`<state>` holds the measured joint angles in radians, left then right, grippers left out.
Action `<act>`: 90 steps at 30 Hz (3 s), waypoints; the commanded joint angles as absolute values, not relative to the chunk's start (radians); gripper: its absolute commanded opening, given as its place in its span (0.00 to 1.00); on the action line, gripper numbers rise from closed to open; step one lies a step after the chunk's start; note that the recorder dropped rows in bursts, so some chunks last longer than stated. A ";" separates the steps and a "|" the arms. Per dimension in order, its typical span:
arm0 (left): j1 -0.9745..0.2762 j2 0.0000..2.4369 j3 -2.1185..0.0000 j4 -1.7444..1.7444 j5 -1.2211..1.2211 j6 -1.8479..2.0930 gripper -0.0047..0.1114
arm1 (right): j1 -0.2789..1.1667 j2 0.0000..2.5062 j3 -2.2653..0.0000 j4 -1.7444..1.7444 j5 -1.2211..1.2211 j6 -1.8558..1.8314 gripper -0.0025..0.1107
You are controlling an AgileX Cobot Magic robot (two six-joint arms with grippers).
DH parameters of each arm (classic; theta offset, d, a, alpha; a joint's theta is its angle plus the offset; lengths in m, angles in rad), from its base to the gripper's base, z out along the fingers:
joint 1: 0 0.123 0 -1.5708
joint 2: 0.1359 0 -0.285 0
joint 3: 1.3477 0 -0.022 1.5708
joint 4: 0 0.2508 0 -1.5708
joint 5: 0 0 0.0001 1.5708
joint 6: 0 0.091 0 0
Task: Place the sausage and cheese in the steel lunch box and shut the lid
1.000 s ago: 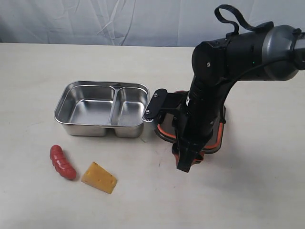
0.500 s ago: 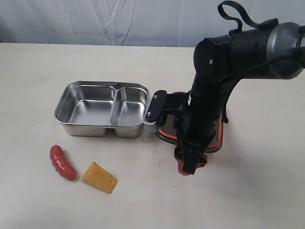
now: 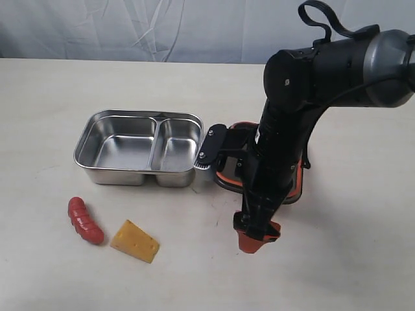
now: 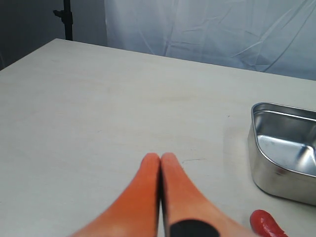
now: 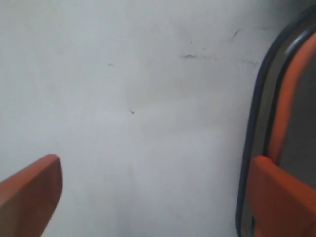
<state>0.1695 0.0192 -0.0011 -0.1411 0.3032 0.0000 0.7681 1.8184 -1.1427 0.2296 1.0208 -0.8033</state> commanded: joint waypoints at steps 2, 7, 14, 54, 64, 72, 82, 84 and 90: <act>0.165 0.016 0.000 -0.141 0.288 0.000 0.04 | 0.770 1.804 -1.156 0.221 1.067 -0.781 0.86; 0.165 0.016 0.000 -0.141 0.288 0.000 0.04 | 0.770 1.790 -1.206 0.215 1.091 -0.766 0.86; 0.165 0.016 0.000 -0.141 0.288 0.000 0.04 | 0.770 1.787 -1.264 0.229 1.126 -0.757 0.86; 0.165 0.016 0.000 -0.141 0.288 0.000 0.04 | 0.770 1.654 -1.264 0.356 1.086 -0.768 0.95; 0.165 0.016 0.000 -0.141 0.288 0.000 0.04 | 0.770 1.707 -1.261 0.419 1.165 -0.766 0.95; 0.165 0.016 0.000 -0.141 0.288 0.000 0.04 | 0.770 1.875 -1.245 0.383 1.221 -0.759 0.95; 0.165 0.016 0.000 -0.141 0.288 0.000 0.04 | 0.768 1.630 -1.252 0.312 1.139 -0.684 0.95; 0.165 0.016 0.000 -0.141 0.288 0.000 0.04 | 0.768 1.509 -1.252 0.337 0.978 -0.620 0.95; 0.165 0.016 0.000 -0.141 0.288 0.000 0.04 | 0.768 1.350 -1.234 0.468 0.767 -0.528 0.95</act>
